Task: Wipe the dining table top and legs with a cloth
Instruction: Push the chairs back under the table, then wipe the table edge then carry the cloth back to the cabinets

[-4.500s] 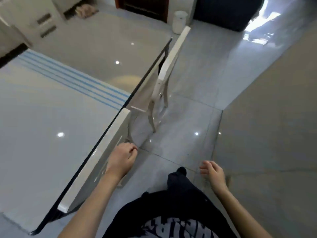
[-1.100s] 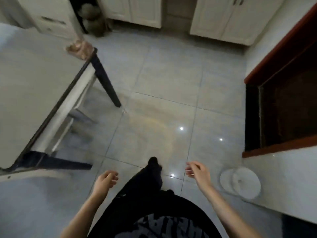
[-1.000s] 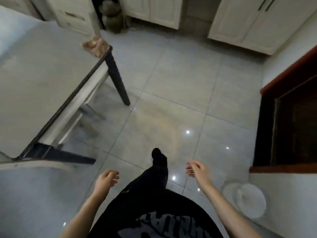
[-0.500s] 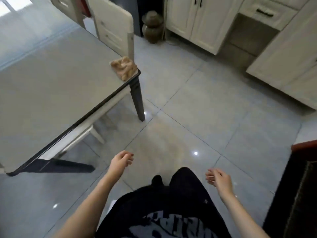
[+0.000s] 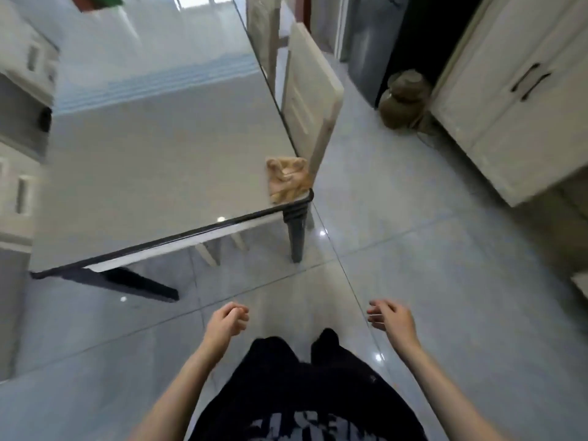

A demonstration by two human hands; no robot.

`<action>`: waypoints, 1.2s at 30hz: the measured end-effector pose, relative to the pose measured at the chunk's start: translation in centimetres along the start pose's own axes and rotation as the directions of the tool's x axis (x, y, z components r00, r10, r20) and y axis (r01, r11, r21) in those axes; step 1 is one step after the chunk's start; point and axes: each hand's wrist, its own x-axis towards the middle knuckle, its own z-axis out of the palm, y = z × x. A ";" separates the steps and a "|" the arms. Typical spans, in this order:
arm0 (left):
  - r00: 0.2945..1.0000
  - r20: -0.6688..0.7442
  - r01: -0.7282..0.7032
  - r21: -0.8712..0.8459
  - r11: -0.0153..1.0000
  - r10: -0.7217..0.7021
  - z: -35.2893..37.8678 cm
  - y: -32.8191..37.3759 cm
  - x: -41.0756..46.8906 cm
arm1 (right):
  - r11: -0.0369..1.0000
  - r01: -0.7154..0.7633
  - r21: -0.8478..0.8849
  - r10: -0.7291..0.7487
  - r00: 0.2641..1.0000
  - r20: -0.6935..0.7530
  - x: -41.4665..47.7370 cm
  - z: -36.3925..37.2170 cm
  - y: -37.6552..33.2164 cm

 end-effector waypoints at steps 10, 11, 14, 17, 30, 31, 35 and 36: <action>0.977 -0.201 -0.085 -0.077 0.993 0.068 0.9 4.9 2.8 | 0.957 0.243 -0.160 -0.182 0.929 0.323 10.6 6.1 -14.7; 0.972 -0.216 -0.107 -0.052 0.993 0.094 0.5 5.4 3.6 | 0.944 0.278 -0.179 -0.206 0.918 0.340 11.1 7.1 -15.9; 0.945 -0.268 -0.174 0.069 0.982 0.186 -0.8 8.0 6.8 | 0.892 0.395 -0.220 -0.305 0.884 0.353 12.9 10.3 -19.4; 0.899 -0.285 -0.261 0.259 0.930 0.332 -1.9 11.6 10.8 | 0.771 0.551 -0.320 -0.435 0.822 0.366 15.2 13.7 -23.0; 0.920 -0.093 -0.215 0.696 0.685 0.382 -5.2 18.1 25.5 | 0.278 0.644 -0.713 -0.259 0.765 0.590 25.8 25.2 -29.2; 0.929 -0.090 -0.196 0.705 0.682 0.359 -5.1 17.9 25.8 | 0.257 0.639 -0.725 -0.241 0.769 0.592 25.9 25.5 -29.0; 0.950 -0.084 -0.157 0.702 0.694 0.300 -5.2 16.8 26.1 | 0.131 0.586 -0.800 -0.272 0.797 0.540 25.5 26.1 -27.8; 0.950 -0.080 -0.159 0.707 0.689 0.302 -5.3 16.7 26.0 | 0.163 0.562 -0.811 -0.271 0.816 0.511 25.3 26.1 -27.7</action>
